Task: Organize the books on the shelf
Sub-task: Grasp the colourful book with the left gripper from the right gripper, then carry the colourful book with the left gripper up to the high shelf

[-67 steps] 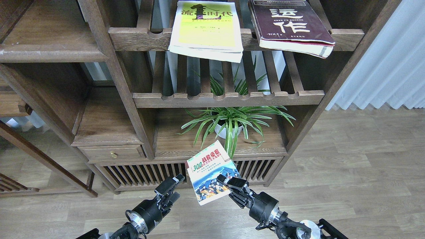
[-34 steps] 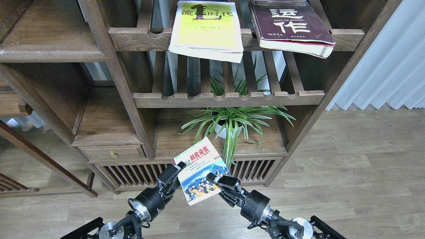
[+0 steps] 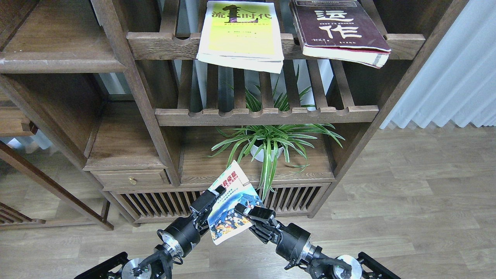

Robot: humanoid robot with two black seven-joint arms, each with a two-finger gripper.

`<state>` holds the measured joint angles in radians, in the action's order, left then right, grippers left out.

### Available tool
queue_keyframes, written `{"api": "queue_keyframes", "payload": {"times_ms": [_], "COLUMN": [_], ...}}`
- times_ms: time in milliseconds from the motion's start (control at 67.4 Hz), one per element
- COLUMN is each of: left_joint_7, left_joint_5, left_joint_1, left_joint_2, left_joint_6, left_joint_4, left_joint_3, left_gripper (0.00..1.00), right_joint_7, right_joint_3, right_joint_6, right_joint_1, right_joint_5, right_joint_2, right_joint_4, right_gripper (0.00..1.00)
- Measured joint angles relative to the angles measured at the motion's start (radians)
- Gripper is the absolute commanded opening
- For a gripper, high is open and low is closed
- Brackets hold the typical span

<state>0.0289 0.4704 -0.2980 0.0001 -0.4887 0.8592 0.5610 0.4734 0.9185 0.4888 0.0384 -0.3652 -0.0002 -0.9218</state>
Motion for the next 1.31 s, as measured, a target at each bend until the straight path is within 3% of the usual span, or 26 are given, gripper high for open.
{"api": "queue_keyframes", "payload": {"times_ms": [119,252,564,787,994,1143,1306], "left_joint_7": [-0.035,-0.075,-0.069,-0.034,0.082,0.108,0.128], "left_joint_5": [0.042,0.115,0.119,0.117,0.117,0.118,0.102], "left_joint_1": [0.000,0.000,-0.001,-0.001,0.010,0.012,0.010], "left_joint_2": [-0.001,-0.001,0.000,0.000,0.032,0.147,0.290], "left_joint_6": [0.000,0.000,-0.001,0.000,0.001,0.001,0.001], "left_joint_4": [-0.013,-0.049,-0.072,-0.105,-0.145,-0.135,-0.096], "left_joint_3": [0.000,-0.005,-0.034,-0.069,-0.068,-0.033,-0.014], "left_gripper": [0.06,0.01,0.00,0.00,0.00,0.00,0.00], "right_joint_7": [0.000,0.002,0.003,0.003,-0.011,-0.017,-0.056], "right_joint_3": [-0.005,-0.006,-0.006,-0.007,0.006,0.010,0.010], "right_joint_6": [0.000,0.000,0.000,0.000,0.000,0.000,0.000], "right_joint_1": [0.000,0.000,0.000,0.000,0.014,0.030,0.065], "right_joint_5": [-0.001,-0.001,0.000,0.008,0.011,0.010,0.009], "right_joint_2": [0.000,0.001,0.000,0.000,0.000,0.000,0.000], "right_joint_4": [0.000,-0.001,0.001,0.015,0.058,0.111,0.174], "right_gripper": [0.06,0.07,0.09,0.39,0.70,0.81,0.84]}}
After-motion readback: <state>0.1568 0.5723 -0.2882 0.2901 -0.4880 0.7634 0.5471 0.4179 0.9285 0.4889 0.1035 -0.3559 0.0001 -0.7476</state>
